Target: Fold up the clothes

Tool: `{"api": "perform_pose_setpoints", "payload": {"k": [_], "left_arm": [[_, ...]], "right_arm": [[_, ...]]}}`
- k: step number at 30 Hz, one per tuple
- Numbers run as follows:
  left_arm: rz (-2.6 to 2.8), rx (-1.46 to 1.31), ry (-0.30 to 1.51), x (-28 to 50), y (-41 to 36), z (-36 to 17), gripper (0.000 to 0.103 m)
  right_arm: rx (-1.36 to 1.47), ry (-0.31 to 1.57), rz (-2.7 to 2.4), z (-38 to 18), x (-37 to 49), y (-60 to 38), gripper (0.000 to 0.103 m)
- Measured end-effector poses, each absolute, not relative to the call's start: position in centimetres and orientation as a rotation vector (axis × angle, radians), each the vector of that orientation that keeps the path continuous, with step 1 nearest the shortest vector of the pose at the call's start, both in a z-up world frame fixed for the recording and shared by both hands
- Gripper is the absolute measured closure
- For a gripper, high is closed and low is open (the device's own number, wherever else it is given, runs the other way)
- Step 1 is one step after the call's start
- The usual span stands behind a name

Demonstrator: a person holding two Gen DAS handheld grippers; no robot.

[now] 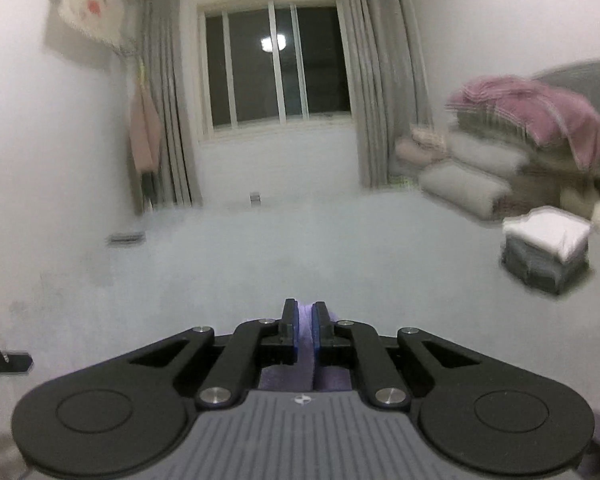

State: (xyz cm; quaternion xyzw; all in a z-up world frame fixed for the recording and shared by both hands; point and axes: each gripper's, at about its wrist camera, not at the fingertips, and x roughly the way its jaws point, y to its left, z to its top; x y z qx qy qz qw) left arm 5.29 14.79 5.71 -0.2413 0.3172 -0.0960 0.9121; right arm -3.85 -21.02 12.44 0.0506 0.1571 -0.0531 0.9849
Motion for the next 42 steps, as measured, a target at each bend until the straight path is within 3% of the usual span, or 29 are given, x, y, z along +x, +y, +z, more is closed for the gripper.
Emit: {"api": "perform_pose_setpoints", "payload": {"k": [2,4,8,10,11,14,15,17,18,19,23,24,28,33,34,35,37,39,40,42], "left_arm": [[-0.195,-0.493,0.663,5.4,15.0,5.6,0.078],[-0.193,-0.471,0.682,5.9,14.4,5.5,0.051],[-0.193,-0.431,0.713,7.5,13.1,4.4,0.044],[-0.178,-0.397,0.731,8.2,12.3,3.8,0.030],[-0.168,-0.376,0.742,8.7,12.1,3.5,0.029],[-0.139,-0.320,0.773,10.3,11.4,2.4,0.029],[-0.135,-0.325,0.778,10.7,11.3,2.1,0.034],[-0.146,-0.314,0.782,11.4,10.9,1.7,0.061],[-0.156,-0.297,0.782,11.7,10.5,1.7,0.083],[-0.161,-0.272,0.776,11.9,10.1,1.7,0.084],[-0.176,-0.286,0.695,11.8,10.4,3.1,0.092],[-0.185,-0.335,0.662,11.8,11.4,3.9,0.096],[-0.206,-0.461,0.586,11.4,14.9,5.8,0.096],[-0.261,-0.541,0.636,11.6,16.7,4.9,0.094],[-0.271,-0.530,0.684,12.0,16.5,4.1,0.091],[-0.279,-0.519,0.722,12.2,16.2,3.4,0.085],[-0.283,-0.495,0.746,12.7,15.6,2.4,0.065],[-0.285,-0.464,0.762,13.0,14.6,1.6,0.057],[-0.281,-0.442,0.767,13.1,14.1,1.4,0.059],[-0.247,-0.381,0.763,13.0,13.4,1.5,0.084]], "right_arm": [[0.094,0.360,-0.123,11.9,-3.2,-21.2,0.093],[0.095,0.378,-0.153,11.7,-3.0,-21.5,0.087],[0.096,0.441,-0.151,10.7,-2.0,-21.9,0.072],[0.062,0.491,-0.133,9.6,-1.1,-21.6,0.068],[0.036,0.511,-0.133,9.1,-0.6,-21.5,0.066],[-0.042,0.566,-0.132,7.2,0.7,-21.2,0.066],[-0.068,0.586,-0.125,6.7,1.3,-21.2,0.065],[-0.101,0.618,-0.109,5.7,1.9,-21.1,0.066],[-0.115,0.636,-0.101,5.2,2.2,-21.0,0.066],[-0.130,0.654,-0.093,4.7,2.5,-20.9,0.066],[-0.183,0.679,-0.086,3.3,3.4,-20.8,0.095],[-0.160,0.663,-0.097,3.6,3.5,-21.0,0.096],[-0.070,0.598,-0.120,5.2,3.9,-22.3,0.097],[-0.046,0.632,-0.141,5.2,5.8,-23.1,0.095],[-0.040,0.665,-0.140,4.6,6.3,-23.3,0.087],[-0.033,0.710,-0.132,4.0,6.8,-23.4,0.070],[-0.046,0.757,-0.091,3.5,7.2,-23.1,0.059],[-0.076,0.785,-0.059,3.5,7.4,-22.6,0.053],[-0.091,0.798,-0.052,3.5,7.6,-22.4,0.053],[-0.133,0.808,-0.046,3.0,8.2,-22.0,0.066]]}}
